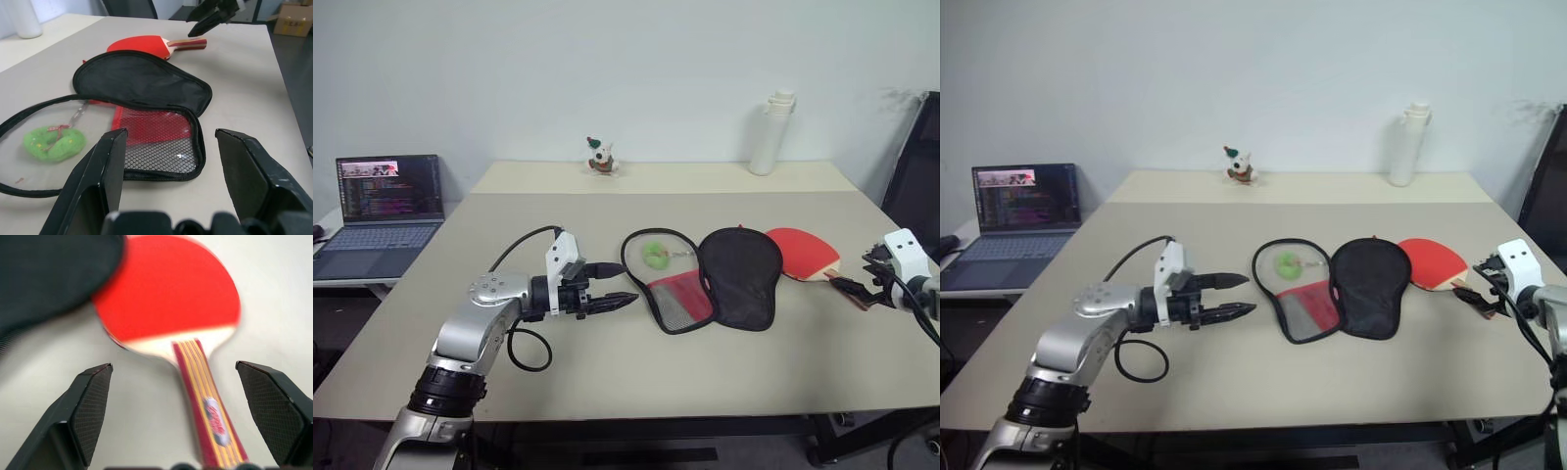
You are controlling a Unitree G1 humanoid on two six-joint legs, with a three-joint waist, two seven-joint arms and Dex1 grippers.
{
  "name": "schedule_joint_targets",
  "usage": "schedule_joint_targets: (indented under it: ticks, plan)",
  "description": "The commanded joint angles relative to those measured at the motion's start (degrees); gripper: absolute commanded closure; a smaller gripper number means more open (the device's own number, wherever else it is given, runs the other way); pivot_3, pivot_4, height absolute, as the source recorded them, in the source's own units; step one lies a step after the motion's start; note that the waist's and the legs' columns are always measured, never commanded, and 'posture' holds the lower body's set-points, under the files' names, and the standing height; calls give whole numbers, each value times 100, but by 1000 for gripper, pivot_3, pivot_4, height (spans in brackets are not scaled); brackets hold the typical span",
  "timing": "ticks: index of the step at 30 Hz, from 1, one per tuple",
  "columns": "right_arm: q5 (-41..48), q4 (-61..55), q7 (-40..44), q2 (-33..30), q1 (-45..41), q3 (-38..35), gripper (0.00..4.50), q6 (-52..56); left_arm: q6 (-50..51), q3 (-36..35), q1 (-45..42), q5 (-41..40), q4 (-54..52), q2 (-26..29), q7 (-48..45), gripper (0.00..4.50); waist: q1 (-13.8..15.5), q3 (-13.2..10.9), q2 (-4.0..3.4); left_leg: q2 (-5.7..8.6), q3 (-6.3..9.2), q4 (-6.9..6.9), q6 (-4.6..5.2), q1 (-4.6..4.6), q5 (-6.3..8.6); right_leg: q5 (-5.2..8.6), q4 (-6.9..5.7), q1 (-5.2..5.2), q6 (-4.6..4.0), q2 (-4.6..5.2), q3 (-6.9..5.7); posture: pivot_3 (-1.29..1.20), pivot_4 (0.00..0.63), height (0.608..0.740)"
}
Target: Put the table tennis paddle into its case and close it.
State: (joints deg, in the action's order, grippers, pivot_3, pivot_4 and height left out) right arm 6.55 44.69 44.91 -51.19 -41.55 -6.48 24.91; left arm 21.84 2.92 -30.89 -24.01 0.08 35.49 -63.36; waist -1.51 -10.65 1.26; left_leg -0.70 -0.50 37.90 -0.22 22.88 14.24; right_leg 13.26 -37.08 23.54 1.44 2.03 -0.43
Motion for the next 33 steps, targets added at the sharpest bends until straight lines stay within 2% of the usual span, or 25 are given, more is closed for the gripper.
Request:
schedule_joint_targets:
  ticks: [1, 7, 16, 19, 25, 27, 28, 33]
  plan:
    - [-369, 1150, -112, -7, -746, 183, 82, -466, -127, -41, -152, 11, -66, -27, -26, 1376, -13, -1, 0, 0, -2, 1, 0, 1, 0, 0, 0, 0, 0, 0, 1, 0, 150, 740]
    - [-760, 2558, -288, 123, -1488, 380, 82, -787, -97, -104, -126, -11, -171, 88, -95, 1376, -16, -1, 0, 0, -1, -3, 0, 3, 0, -1, 3, 0, -1, 0, 0, 0, 150, 740]
    - [-1054, 2983, -228, 368, -1498, 505, 82, -885, -56, -198, -100, -56, -265, 294, -158, 1376, -20, -1, -1, 0, 0, -1, 0, -1, 0, -2, 1, -1, -1, 1, 4, 0, 150, 740]
    - [-1024, 2982, -292, 409, -1480, 458, 693, -898, -66, -197, -97, -61, -254, 318, -155, 1376, -27, -1, -1, -1, 0, 0, 0, -4, 0, -2, -2, -2, -1, 0, 4, 0, 150, 740]
    - [-968, 2947, -297, 405, -1442, 397, 2695, -790, -98, -161, -140, -54, -190, 296, -171, 1376, -45, -1, -1, -3, 0, -1, 0, -5, 0, -1, -1, -3, -2, -9, 4, 0, 150, 740]
    - [-934, 2921, -344, 345, -1430, 342, 3169, -707, -141, -128, -192, -28, -107, 255, -182, 1376, -44, -1, -1, -5, 1, -2, 0, -6, 0, -2, -2, -3, -3, -13, 2, 0, 150, 740]
    - [-917, 2909, -370, 318, -1421, 306, 3332, -666, -155, -117, -211, -23, -78, 239, -188, 1376, -41, -1, -1, -5, 1, -2, -1, -6, 0, -2, -3, -3, -4, -14, 1, 0, 150, 740]
    - [-848, 2782, -186, 171, -1294, 173, 3334, -506, -195, -62, -279, -8, -18, 147, -197, 1376, -23, -1, -1, -5, 1, -1, -1, -3, 0, -2, -1, -3, -4, -12, 1, 0, 150, 740]
